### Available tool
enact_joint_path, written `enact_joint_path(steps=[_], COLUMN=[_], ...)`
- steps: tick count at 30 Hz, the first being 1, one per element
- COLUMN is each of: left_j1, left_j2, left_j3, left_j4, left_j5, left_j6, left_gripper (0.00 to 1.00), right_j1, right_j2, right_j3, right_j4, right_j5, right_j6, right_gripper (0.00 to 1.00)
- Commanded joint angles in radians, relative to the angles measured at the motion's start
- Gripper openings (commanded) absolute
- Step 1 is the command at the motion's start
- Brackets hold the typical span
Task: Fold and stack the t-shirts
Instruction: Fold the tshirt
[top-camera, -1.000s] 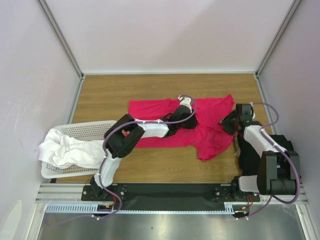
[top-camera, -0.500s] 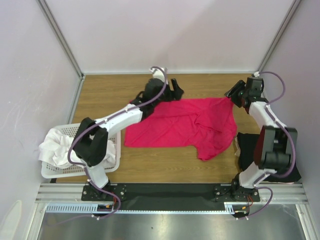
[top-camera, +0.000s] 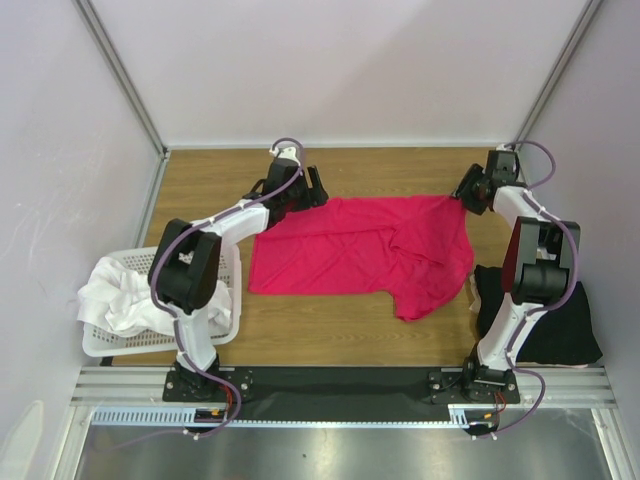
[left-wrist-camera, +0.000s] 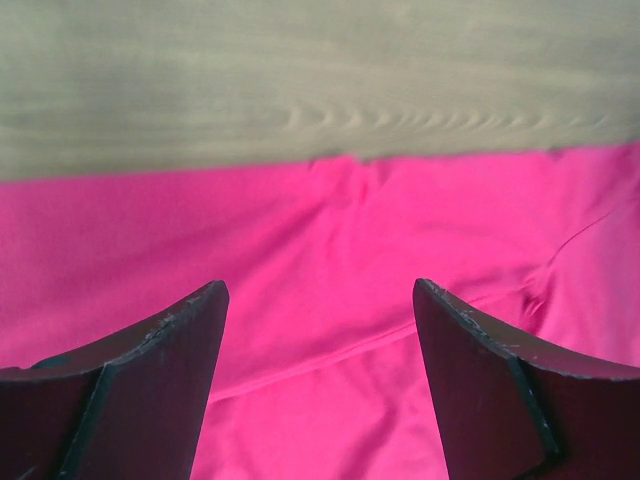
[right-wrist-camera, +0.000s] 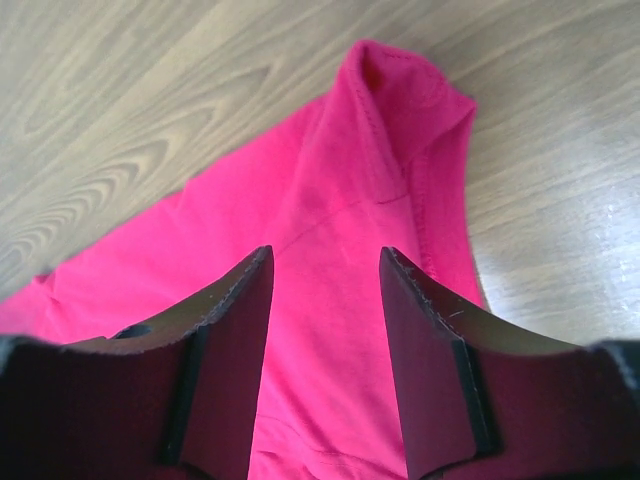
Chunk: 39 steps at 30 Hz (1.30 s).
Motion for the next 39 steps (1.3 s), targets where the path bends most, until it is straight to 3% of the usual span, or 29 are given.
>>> enact_joint_path(steps=[1, 22, 25, 29, 39], left_j1=[0.008, 0.008, 0.008, 0.008, 0.011], left_j2=[0.021, 0.050, 0.055, 0.060, 0.089], left_j3=[0.054, 0.051, 0.052, 0.052, 0.083], left_j4=[-0.057, -0.104, -0.104, -0.105, -0.119], left_j5=[0.047, 0.068, 0.065, 0.059, 0.040], left_j6=[0.033, 0.022, 0.021, 0.016, 0.015], left_gripper=[0.80, 0.78, 0.78, 0.78, 0.77], right_j1=[-0.004, -0.008, -0.011, -0.011, -0.019], right_j2=[0.017, 0.108, 0.102, 0.083, -0.012], right_j3=[0.028, 0.043, 0.040, 0.045, -0.001], right_j4=[-0.046, -0.121, -0.110, -0.106, -0.143], right_j5=[0.022, 0.091, 0.077, 0.081, 0.097], right_j6=[-0.036, -0.093, -0.087, -0.088, -0.084], right_gripper=[0.52, 0.44, 0.34, 0.00, 0.00])
